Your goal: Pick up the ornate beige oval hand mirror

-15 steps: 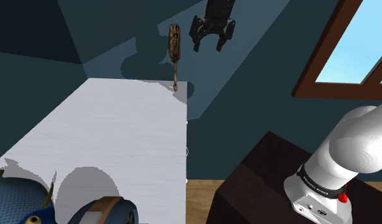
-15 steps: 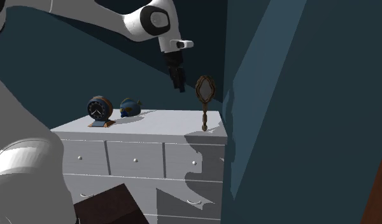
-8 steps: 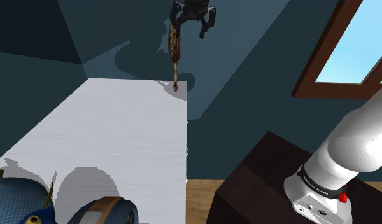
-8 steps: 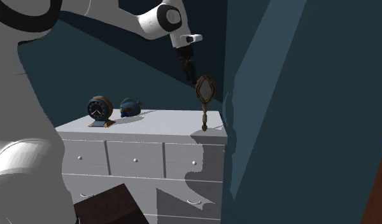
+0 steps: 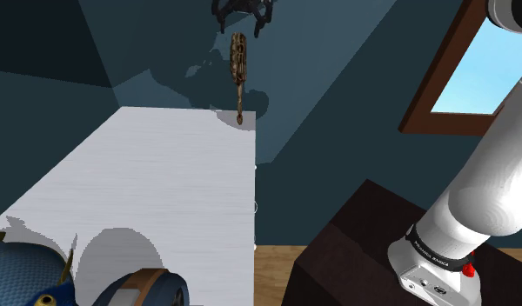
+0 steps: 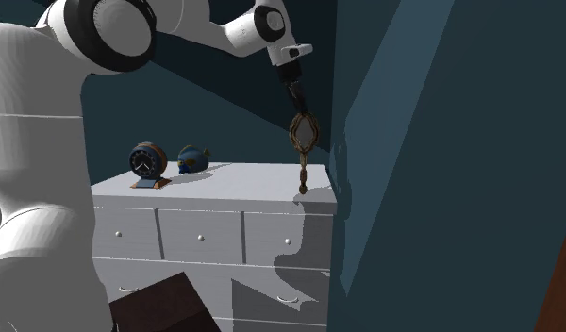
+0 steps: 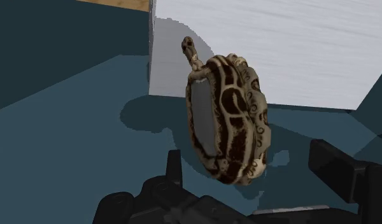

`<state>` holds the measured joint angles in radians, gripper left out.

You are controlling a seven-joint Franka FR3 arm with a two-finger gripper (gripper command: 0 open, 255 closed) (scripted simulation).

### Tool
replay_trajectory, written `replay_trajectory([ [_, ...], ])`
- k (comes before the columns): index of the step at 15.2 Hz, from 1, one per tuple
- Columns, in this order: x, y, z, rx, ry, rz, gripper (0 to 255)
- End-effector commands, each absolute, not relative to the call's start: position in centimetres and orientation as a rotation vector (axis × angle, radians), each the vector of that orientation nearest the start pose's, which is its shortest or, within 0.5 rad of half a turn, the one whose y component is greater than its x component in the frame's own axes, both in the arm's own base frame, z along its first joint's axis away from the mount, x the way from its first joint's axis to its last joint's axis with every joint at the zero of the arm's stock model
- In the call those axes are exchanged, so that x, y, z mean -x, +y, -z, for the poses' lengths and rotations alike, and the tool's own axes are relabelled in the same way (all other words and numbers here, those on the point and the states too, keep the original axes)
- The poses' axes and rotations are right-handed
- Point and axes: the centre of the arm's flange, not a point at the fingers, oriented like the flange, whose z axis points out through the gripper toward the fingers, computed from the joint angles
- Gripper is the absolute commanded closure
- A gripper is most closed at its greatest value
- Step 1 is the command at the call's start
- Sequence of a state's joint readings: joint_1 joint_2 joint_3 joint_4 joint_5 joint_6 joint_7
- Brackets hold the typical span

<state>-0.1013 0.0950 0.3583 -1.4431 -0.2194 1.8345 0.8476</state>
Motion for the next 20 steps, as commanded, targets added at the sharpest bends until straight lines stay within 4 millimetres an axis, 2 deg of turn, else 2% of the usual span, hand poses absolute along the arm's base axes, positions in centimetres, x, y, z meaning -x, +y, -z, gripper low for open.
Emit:
replay_trajectory([
  [1, -59.6, 12.6, -65.5, 2.965, 0.878, 0.557, 0],
  [5, -59.6, 12.6, -63.1, 2.965, 0.878, 0.557, 0],
  [7, -59.6, 12.6, -63.1, 2.965, 0.878, 0.557, 0],
  [8, -59.6, 12.6, -63.1, 2.965, 0.878, 0.557, 255],
  [17, -59.6, 12.6, -63.1, 2.965, 0.878, 0.557, 255],
  [20, -59.6, 12.6, -64.7, 2.965, 0.878, 0.557, 255],
])
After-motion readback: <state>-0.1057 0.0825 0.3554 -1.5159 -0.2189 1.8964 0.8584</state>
